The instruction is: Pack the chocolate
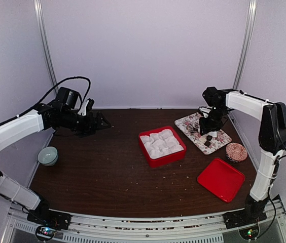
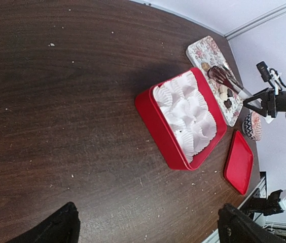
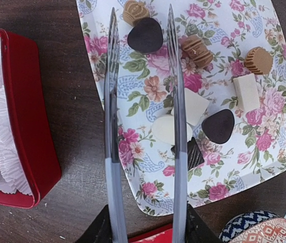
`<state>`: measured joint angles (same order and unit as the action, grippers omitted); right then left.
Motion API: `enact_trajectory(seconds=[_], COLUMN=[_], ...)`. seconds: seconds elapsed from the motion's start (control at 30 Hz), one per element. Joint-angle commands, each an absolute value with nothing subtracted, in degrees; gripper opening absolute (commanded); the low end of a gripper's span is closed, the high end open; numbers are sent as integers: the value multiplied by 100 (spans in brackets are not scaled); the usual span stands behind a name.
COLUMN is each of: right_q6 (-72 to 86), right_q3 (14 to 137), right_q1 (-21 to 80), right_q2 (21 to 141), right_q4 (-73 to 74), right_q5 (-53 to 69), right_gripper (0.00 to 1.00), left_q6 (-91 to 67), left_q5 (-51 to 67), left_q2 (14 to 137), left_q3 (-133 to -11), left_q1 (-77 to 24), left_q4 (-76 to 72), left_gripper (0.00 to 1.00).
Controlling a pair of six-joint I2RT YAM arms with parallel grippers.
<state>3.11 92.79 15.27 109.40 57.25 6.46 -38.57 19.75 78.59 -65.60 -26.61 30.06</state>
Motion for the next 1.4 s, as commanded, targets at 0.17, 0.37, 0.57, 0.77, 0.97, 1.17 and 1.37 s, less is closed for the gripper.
enact_trajectory(seconds=[0.17, 0.37, 0.57, 0.77, 0.97, 1.17, 1.37], right_q6=[343, 347, 326, 372, 492, 528, 540], right_q3=[9532, 9624, 9710, 9655, 9429, 9361, 9348], right_q1=[1467, 1418, 1371, 1371, 1370, 1447, 1968], right_q2=[11199, 11294, 11235, 10915, 10308, 9726, 9253], right_q4=[5602, 5640, 5704, 5787, 5792, 5917, 6275], right_q5=[551, 476, 490, 637, 871, 1377, 1724], right_gripper=[39, 37, 31, 27, 25, 24, 24], left_q6=[-3867, -3853, -3751, -3696, -3648, -3582, -3465], left_q5=[1937, 1907, 1879, 1948, 1995, 2000, 1977], left_q2=[7886, 7840, 7816, 7812, 7781, 7736, 7622], left_q3=[-6834, -6780, -6846, -6825, -6747, -6660, -6554], left_q1=[-2609, -2560, -2466, -2419, -2420, -2410, -2409], left_q4=[2944, 2984, 3100, 3116, 3070, 3080, 3086], left_gripper=[98, 98, 98, 97, 98, 98, 98])
